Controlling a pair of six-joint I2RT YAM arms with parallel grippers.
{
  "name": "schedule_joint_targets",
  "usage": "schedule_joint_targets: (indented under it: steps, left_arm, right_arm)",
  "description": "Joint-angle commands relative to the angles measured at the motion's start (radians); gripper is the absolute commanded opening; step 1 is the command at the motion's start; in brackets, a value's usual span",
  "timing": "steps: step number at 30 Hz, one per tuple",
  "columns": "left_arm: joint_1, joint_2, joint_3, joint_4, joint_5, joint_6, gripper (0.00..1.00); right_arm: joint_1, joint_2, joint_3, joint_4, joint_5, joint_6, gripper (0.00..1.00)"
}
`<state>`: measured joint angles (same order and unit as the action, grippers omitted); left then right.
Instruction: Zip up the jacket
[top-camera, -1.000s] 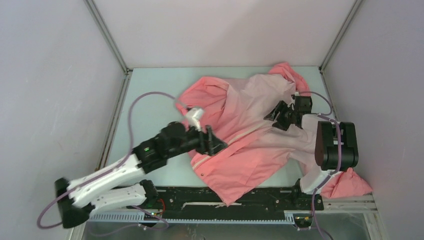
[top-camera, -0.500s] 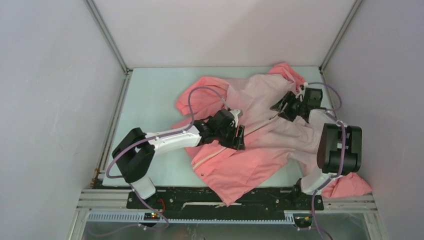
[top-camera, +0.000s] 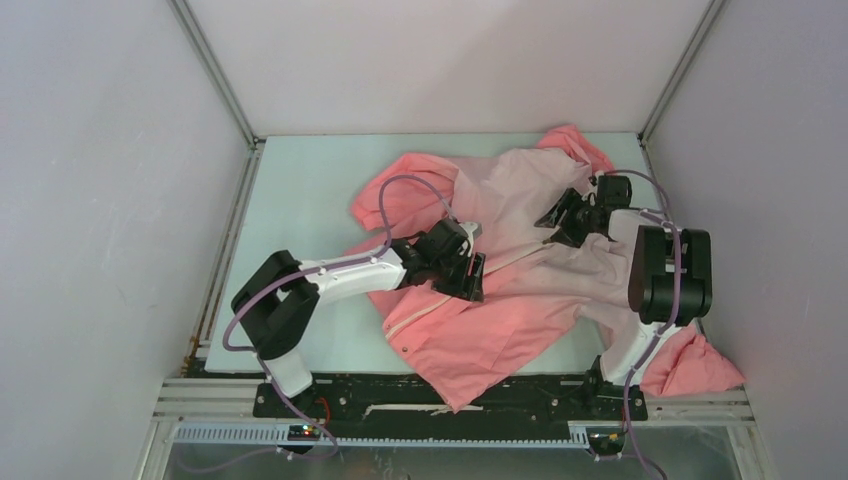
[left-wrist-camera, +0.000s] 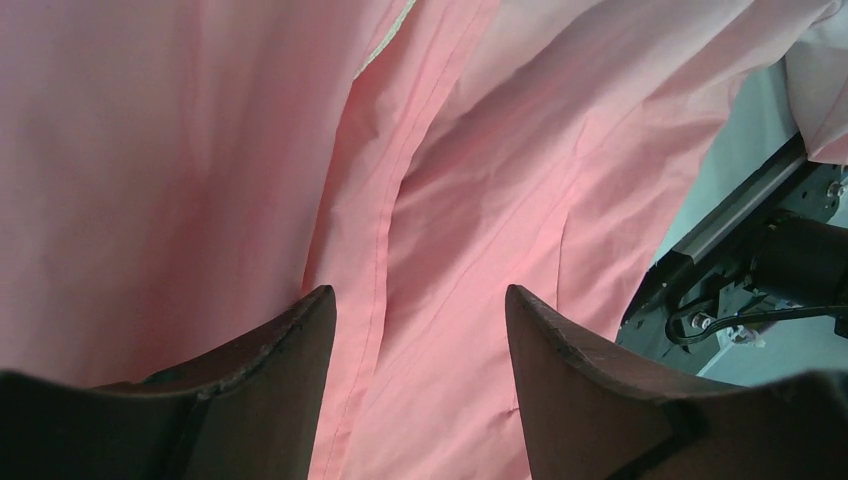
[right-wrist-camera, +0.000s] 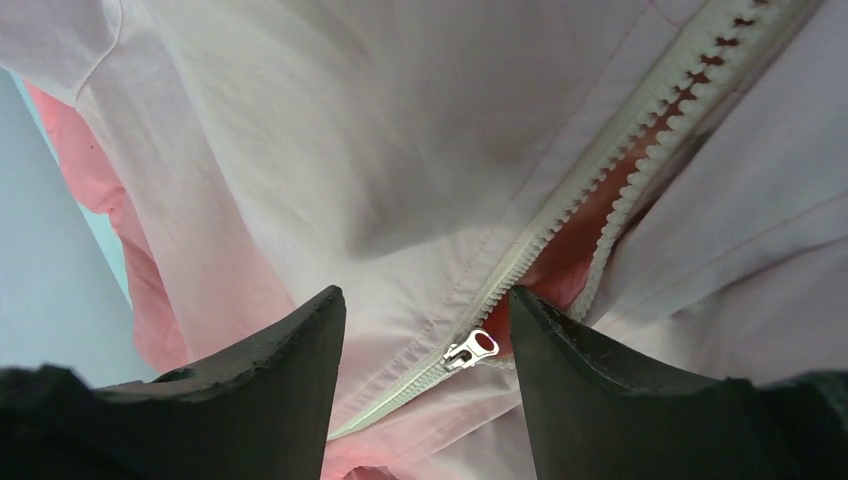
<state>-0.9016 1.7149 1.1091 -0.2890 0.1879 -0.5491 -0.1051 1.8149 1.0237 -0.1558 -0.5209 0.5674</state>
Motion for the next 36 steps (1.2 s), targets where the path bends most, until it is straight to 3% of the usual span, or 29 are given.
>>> schedule_joint_targets:
  steps: [1,10,15,22,27,32,36]
  left_arm:
    - [0.008,0.011,0.017,0.022,-0.003,0.008,0.66]
    - [0.008,-0.008,-0.026,0.047,0.005,-0.008,0.67]
    - [0.008,-0.010,-0.029,0.063,0.026,-0.015,0.67]
    - [0.009,-0.017,-0.017,0.056,0.027,-0.002,0.67]
    - [0.008,-0.012,-0.011,0.052,0.030,0.005,0.67]
    - [0.008,-0.015,-0.016,0.059,0.033,0.002,0.67]
    - [0.008,-0.007,-0.019,0.063,0.034,0.003,0.68]
  right_arm:
    - [-0.017,-0.047,-0.016,-0.014,0.030,-0.015,0.64]
    - [-0.029,-0.046,-0.022,0.027,0.015,0.001,0.67]
    - [-0.023,0.000,-0.005,0.031,-0.103,0.004,0.62]
    - [-0.019,-0.049,-0.030,0.020,-0.104,0.003,0.58]
    - [-0.019,-0.082,-0.045,0.006,-0.086,-0.014,0.52]
    - [-0.021,-0.075,-0.050,0.010,-0.098,-0.018,0.39]
    - [-0.020,-0.065,-0.051,0.015,-0.090,-0.020,0.38]
